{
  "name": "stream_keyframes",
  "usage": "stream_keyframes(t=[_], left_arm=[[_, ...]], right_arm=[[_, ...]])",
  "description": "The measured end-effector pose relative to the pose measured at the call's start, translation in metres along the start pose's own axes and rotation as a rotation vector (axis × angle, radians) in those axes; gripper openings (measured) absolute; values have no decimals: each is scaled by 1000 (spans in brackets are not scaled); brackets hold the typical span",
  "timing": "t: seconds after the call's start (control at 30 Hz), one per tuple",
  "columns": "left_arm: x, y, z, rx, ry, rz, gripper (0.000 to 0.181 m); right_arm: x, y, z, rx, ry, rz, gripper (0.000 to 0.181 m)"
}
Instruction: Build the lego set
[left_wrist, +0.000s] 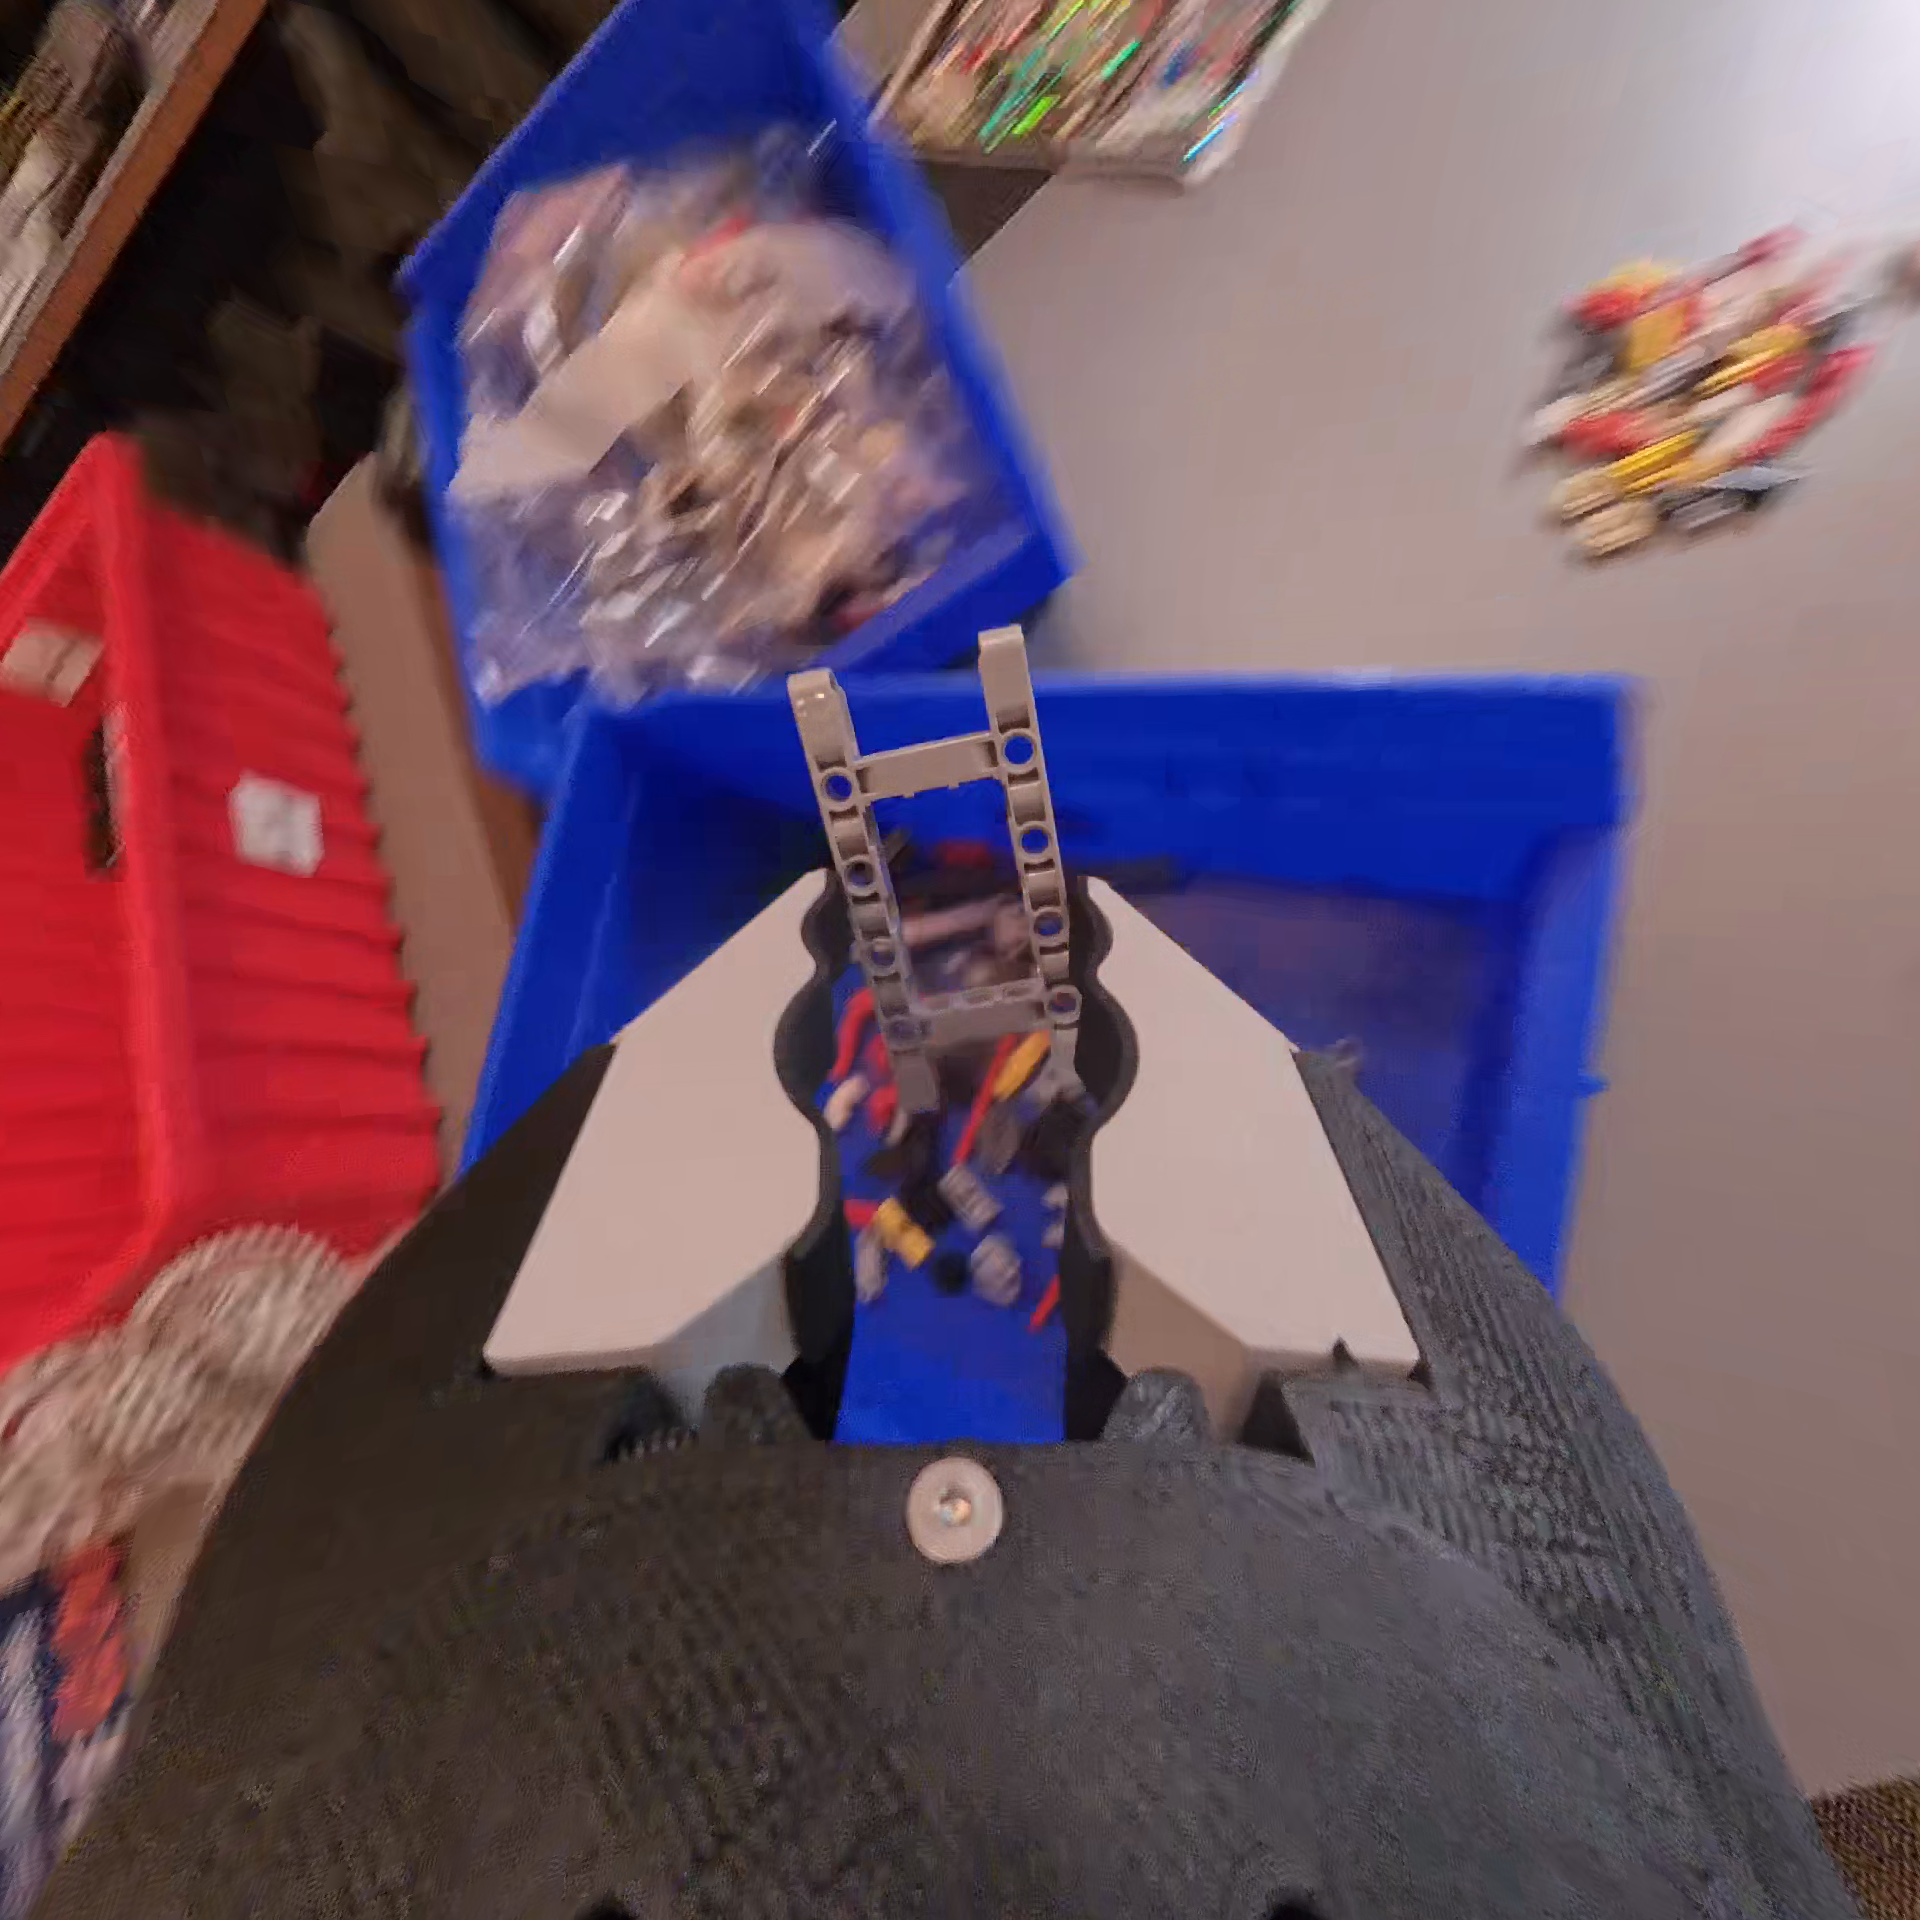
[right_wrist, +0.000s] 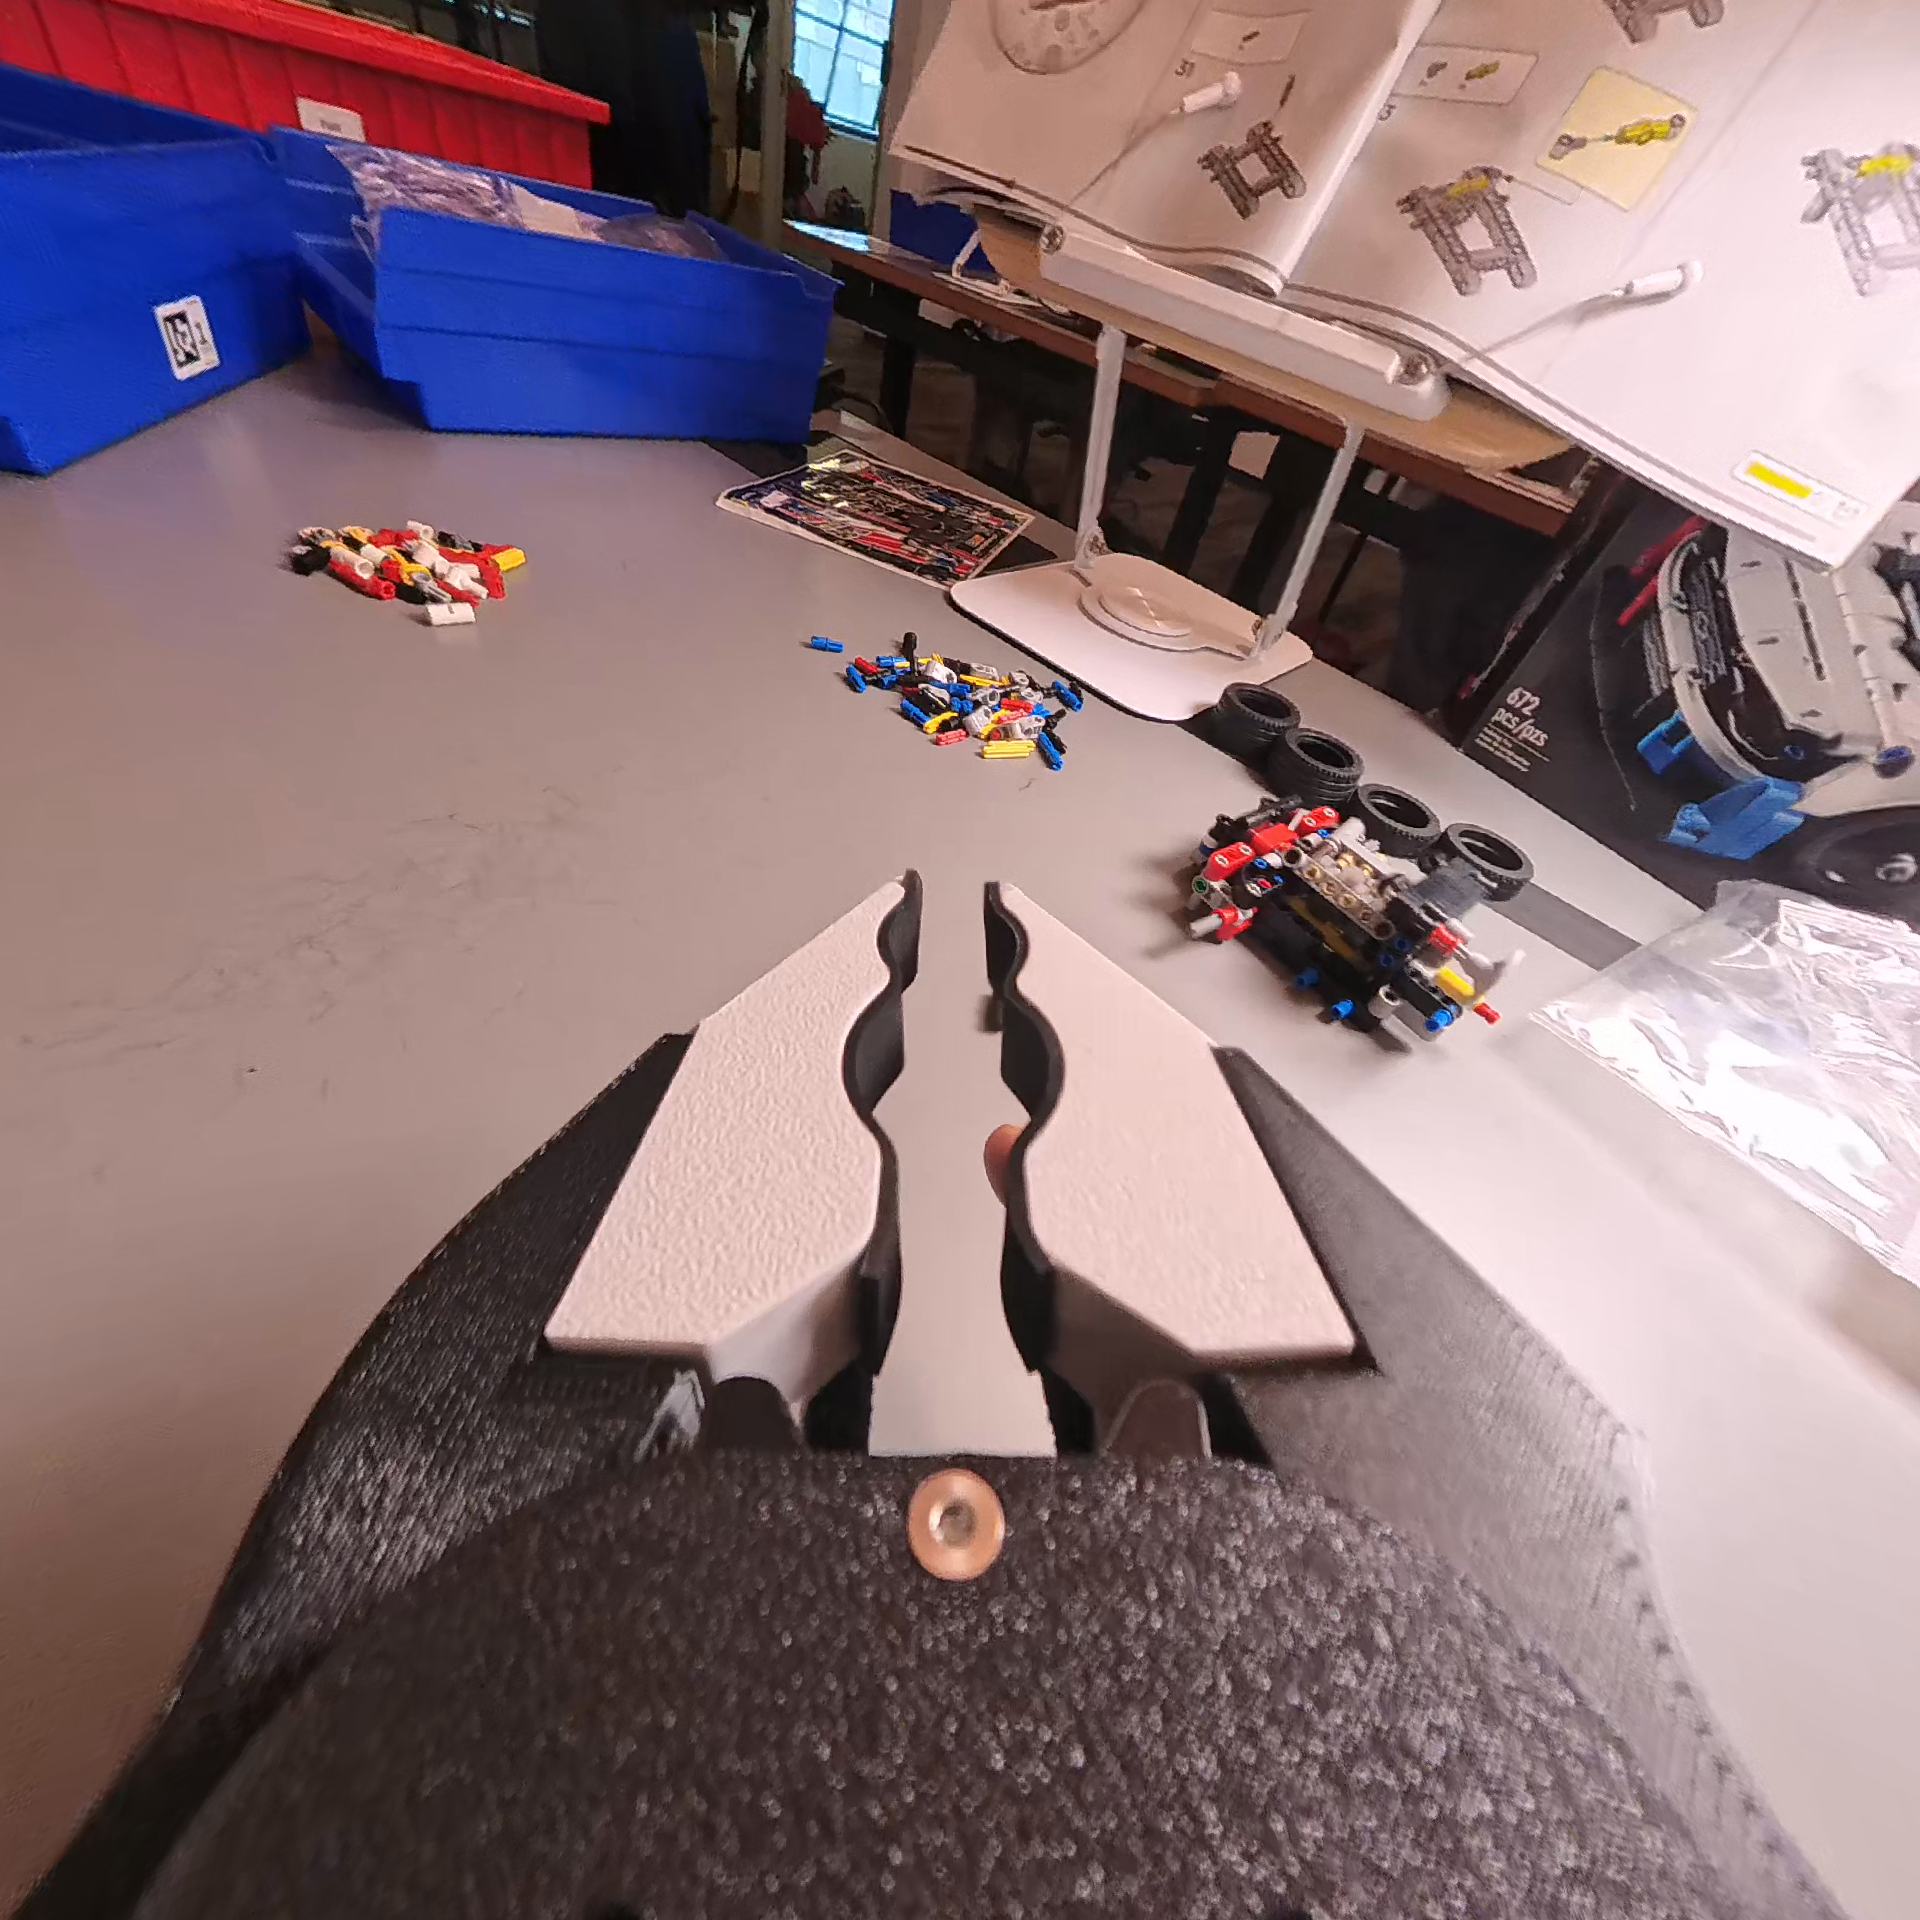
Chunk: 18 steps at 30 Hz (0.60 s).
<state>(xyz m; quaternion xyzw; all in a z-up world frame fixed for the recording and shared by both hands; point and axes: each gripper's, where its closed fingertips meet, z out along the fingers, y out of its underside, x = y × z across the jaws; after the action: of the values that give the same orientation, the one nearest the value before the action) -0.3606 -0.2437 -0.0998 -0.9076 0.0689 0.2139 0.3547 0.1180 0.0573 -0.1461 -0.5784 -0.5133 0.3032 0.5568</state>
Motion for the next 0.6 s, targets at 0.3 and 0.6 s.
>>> stream_keyframes(t=[0.3, 0.6], left_arm=[[221, -142, -21, 386, 883, 74, 42], [374, -164, -17, 73, 1550, 143, 42]], right_arm=[[-111, -47, 33, 74, -410, -247, 17], [-181, -52, 28, 99, -632, -700, 50]])
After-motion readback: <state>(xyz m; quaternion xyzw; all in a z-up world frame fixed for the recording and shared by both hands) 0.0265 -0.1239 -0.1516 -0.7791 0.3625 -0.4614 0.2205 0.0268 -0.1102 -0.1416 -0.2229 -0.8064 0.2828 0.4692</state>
